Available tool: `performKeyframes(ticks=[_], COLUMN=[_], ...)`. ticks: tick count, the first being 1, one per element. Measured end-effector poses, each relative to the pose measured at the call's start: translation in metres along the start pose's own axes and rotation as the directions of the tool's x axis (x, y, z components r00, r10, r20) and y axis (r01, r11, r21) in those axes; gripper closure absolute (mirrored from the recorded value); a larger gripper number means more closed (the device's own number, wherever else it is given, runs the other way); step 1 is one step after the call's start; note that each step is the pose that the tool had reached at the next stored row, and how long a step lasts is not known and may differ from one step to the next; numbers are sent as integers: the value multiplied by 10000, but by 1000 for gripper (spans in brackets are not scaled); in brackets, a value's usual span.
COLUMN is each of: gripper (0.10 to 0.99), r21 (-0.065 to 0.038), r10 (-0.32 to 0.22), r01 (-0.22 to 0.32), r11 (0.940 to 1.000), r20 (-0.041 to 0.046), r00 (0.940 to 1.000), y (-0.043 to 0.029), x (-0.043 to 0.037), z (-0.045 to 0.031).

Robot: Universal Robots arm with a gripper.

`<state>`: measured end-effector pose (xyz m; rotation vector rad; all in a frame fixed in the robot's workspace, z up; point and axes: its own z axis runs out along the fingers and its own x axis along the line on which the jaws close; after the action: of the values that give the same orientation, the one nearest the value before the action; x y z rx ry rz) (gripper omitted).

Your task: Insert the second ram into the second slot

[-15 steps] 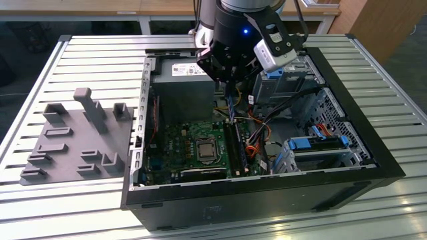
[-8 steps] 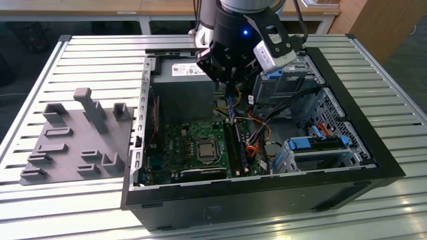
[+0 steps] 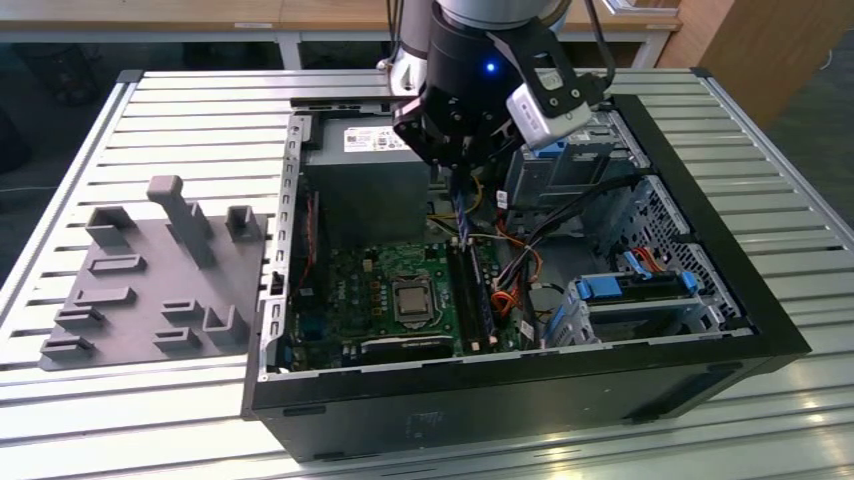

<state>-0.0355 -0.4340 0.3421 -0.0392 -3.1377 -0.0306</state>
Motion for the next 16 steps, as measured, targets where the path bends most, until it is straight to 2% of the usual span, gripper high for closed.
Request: performKeyframes(ticks=[16], gripper=[949], r21=[1], r10=[0], r01=[0], r11=[10000], r20=[-11], r00=[10000], y=[-3], x=[0], z=[50])
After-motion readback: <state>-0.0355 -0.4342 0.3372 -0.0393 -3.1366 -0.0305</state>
